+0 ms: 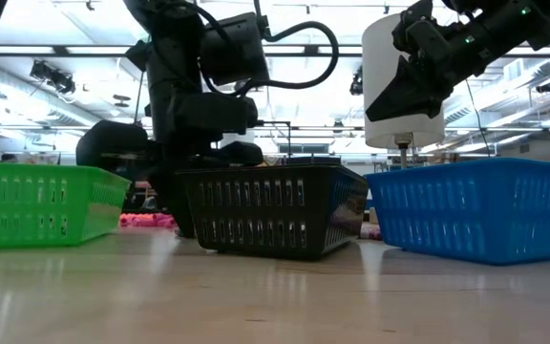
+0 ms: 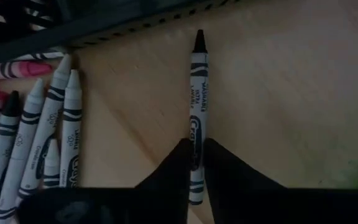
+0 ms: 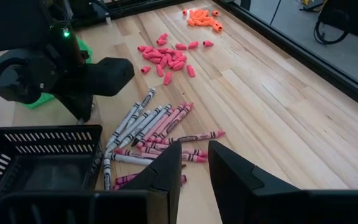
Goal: Sort crayons
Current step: Put the black crayon into the right blue bin
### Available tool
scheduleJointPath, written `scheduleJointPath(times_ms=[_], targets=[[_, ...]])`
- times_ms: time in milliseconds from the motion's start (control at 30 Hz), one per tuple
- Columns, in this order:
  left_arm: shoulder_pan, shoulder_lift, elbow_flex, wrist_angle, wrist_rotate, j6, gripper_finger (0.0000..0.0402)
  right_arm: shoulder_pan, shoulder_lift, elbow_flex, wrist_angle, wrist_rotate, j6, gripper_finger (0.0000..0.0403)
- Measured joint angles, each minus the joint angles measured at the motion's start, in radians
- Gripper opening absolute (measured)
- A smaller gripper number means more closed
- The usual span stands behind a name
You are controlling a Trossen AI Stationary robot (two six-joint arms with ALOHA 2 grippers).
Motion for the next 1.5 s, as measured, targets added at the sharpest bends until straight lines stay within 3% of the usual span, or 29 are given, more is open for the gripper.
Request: scheduleJointPath(times_ms=[100,467,833,1133,1400,1500], targets=[[0.000,0.000,0.000,-0.006,0.000,-0.001,0.0011,0.000,0.000,0.000,0.000,-0.003,0.000,0.0089],[-0.008,-0.071,-0.009,-0.074,-0.068,-0.040,0.0012,0.000,0.000,0.000,0.001,-0.018,0.007,0.0089],[-0.005,-0.192,-0.006,-0.135,-0.323,-0.045,0.0012,0.001,0.000,0.000,0.037,-0.019,-0.009,0.0089],[-0.002,-0.225,-0.004,0.066,-0.563,0.017,0.0012,0.003,0.000,0.000,0.096,-0.026,-0.046,0.0098],[0.024,-0.225,-0.003,0.307,-0.571,-0.012,0.0012,0.053,0.000,0.000,0.211,0.021,-0.171,0.0099],[0.039,-0.225,-0.003,0.360,-0.525,-0.059,0.0012,0.074,0.000,0.000,0.285,0.058,-0.244,0.0099]])
